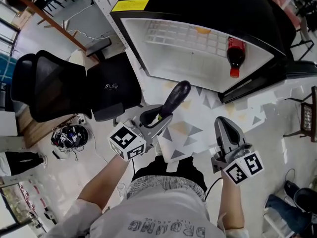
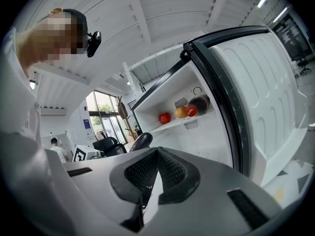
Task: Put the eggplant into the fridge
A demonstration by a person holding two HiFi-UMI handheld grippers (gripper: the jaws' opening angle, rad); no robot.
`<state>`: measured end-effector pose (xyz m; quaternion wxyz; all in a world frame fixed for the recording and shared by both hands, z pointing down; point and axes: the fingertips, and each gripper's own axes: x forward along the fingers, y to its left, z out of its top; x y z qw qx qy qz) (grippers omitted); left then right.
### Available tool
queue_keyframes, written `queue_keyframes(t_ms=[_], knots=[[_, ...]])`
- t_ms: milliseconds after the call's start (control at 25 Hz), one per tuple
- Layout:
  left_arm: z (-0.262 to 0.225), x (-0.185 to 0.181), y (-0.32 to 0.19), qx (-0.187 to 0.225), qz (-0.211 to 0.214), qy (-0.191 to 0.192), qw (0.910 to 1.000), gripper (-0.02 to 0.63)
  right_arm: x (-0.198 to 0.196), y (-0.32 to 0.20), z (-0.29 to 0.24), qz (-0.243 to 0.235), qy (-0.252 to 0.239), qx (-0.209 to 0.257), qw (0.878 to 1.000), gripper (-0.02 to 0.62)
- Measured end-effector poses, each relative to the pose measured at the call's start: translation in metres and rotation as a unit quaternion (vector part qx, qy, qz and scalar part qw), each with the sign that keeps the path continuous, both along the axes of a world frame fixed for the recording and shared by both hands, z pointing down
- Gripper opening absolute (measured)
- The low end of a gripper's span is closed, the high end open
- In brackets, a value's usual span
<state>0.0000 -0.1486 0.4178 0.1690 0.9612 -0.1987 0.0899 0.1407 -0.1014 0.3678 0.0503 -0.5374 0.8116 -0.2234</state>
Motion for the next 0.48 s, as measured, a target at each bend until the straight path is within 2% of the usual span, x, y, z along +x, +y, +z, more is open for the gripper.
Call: queue_keyframes(t_ms=[480], knots=[[0.046, 0.071, -0.059, -0.045, -0.05, -0.036, 0.9971, 0.138, 0.049, -0.022, 0.017, -0.032, -0.022, -0.006, 0.999, 0.003]])
